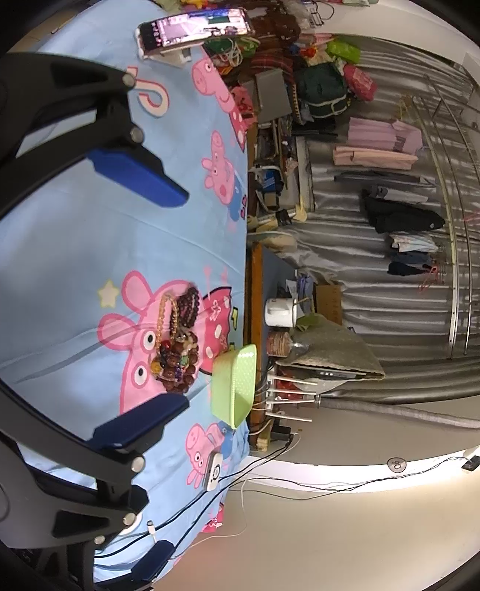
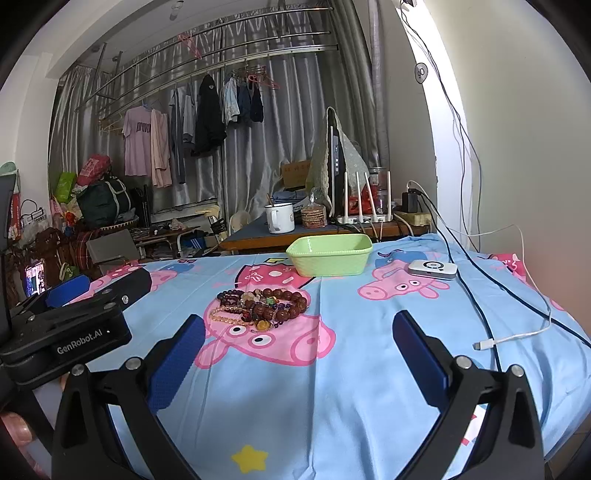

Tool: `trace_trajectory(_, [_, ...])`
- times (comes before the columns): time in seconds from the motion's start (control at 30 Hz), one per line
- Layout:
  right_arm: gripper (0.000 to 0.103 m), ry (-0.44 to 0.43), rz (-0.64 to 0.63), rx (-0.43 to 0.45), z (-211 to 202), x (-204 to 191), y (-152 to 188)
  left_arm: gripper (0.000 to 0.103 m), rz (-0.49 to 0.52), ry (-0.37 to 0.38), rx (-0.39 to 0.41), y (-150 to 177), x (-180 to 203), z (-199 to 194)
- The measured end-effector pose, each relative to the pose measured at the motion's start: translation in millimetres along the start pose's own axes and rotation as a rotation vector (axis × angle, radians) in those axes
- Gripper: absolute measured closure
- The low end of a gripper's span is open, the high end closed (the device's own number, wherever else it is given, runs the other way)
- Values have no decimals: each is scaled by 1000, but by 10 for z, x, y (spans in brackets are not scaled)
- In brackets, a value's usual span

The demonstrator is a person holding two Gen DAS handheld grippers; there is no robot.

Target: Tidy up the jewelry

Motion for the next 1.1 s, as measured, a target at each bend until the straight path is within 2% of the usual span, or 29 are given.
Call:
trace_trajectory(0.9, [30,4,-12,7,-11,-28,5,6,-2,-3,-1,-10,-1,-8])
trace_trajectory(1.1, [30,16,-35,25,-36,-48,-115,6,7,-27,24,-37,-23,-62])
Point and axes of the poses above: each gripper's, at about its wrist camera, not at the fingertips, and z roughly the way its jaws point, x to its right, y to its underside, the point moved 2 cm from there along z, roughly the way its jaws point, and after that the axes turned 1 degree about y, right-handed, at the moved point
